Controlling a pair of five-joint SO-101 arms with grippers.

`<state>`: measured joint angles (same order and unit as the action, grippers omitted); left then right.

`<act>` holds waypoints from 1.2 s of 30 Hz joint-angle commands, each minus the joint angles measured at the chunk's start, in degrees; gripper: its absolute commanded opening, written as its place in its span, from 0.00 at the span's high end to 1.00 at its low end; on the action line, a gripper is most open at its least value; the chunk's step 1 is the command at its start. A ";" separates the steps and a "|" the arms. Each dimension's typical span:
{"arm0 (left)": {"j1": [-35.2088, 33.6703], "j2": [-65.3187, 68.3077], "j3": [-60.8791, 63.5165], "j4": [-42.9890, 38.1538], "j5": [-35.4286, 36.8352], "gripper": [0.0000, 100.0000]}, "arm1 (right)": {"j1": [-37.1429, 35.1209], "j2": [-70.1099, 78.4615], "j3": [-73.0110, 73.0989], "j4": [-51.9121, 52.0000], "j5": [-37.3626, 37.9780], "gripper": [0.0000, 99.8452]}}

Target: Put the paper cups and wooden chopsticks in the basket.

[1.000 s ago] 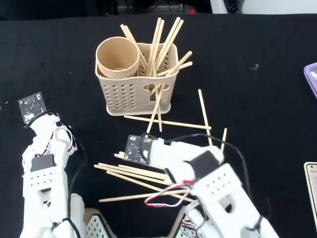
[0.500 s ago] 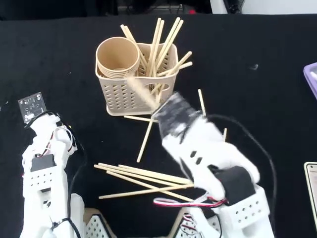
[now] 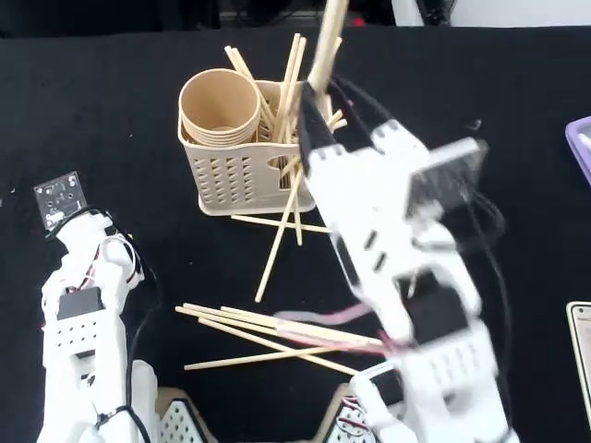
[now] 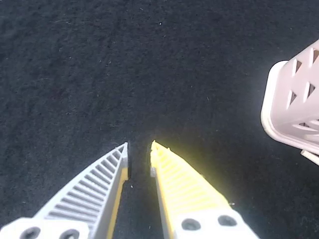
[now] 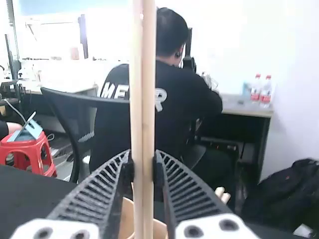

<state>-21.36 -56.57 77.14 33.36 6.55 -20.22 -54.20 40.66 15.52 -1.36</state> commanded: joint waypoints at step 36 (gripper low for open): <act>-0.31 -1.32 -0.48 -0.97 0.44 0.92 | 3.43 15.87 -5.58 0.44 -0.88 0.84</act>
<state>-21.36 -56.57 77.32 33.36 6.55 -17.58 -31.60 36.53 11.91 -2.24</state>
